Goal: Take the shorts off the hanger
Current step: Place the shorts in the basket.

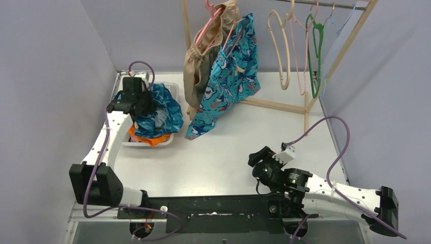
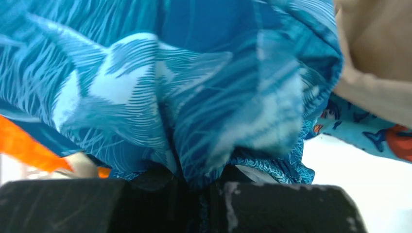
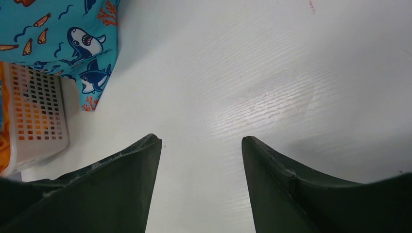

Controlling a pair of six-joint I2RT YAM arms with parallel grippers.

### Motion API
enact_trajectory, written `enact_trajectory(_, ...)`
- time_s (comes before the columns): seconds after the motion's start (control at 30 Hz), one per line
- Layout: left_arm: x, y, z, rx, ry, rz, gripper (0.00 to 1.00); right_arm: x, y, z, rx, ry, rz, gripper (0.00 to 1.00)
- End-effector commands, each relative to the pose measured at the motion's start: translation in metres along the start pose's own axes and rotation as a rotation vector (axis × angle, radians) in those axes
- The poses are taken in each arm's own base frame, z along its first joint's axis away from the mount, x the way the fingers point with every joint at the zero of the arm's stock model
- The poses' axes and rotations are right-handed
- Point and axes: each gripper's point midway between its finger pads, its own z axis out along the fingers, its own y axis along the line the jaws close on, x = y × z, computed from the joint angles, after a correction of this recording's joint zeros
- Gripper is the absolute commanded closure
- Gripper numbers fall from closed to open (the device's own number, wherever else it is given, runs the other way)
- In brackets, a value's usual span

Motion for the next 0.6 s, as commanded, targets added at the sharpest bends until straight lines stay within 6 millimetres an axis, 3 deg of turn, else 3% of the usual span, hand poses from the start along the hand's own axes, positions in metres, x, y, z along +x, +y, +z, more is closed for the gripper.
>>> enact_trajectory(0.0,0.003,-0.009,0.015,0.073,-0.009,-0.056,1.00,-0.018,0.017,-0.005,-0.029,-0.059,0.031,0.37)
enact_trajectory(0.2,0.025,0.054,0.034,-0.011,0.057,-0.201,1.00,-0.017,0.021,-0.006,-0.038,-0.051,0.030,0.37)
enact_trajectory(0.27,0.031,0.070,0.038,-0.036,0.071,-0.233,0.91,-0.017,0.023,-0.007,-0.042,-0.045,0.026,0.37)
enact_trajectory(0.4,0.031,0.058,0.033,0.058,0.096,-0.230,0.70,-0.022,0.030,-0.010,-0.053,-0.051,0.004,0.37)
enact_trajectory(0.57,-0.014,0.036,-0.015,0.147,-0.069,-0.231,0.26,-0.033,0.062,-0.018,-0.147,-0.065,-0.111,0.34)
